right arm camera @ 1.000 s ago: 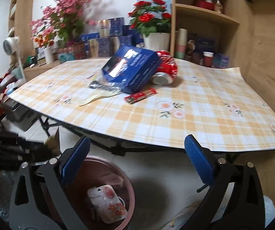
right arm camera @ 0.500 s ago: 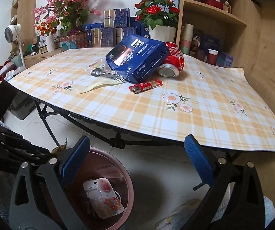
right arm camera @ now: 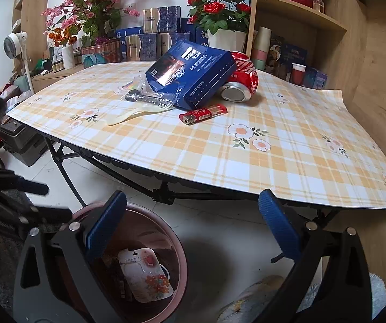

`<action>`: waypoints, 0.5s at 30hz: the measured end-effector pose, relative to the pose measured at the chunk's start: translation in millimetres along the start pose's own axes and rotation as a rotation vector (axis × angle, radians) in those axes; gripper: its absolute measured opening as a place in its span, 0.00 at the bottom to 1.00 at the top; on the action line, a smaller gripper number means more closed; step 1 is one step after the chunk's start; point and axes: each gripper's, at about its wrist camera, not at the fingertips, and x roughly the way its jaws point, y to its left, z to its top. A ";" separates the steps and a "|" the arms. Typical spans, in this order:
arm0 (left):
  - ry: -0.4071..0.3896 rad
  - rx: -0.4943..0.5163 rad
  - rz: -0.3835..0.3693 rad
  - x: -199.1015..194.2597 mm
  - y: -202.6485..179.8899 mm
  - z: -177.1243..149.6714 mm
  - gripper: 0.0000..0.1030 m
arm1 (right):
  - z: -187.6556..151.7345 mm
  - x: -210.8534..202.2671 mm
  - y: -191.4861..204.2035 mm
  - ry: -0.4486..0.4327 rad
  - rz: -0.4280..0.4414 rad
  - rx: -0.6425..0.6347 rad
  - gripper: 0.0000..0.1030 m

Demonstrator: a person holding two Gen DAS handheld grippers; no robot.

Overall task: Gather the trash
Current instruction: 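Reach the left tool to the white plastic fork and grasp it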

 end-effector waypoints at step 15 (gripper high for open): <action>-0.301 -0.247 -0.028 -48.8 40.6 5.3 0.85 | 2.7 -2.0 2.2 -0.019 -0.060 -0.016 0.94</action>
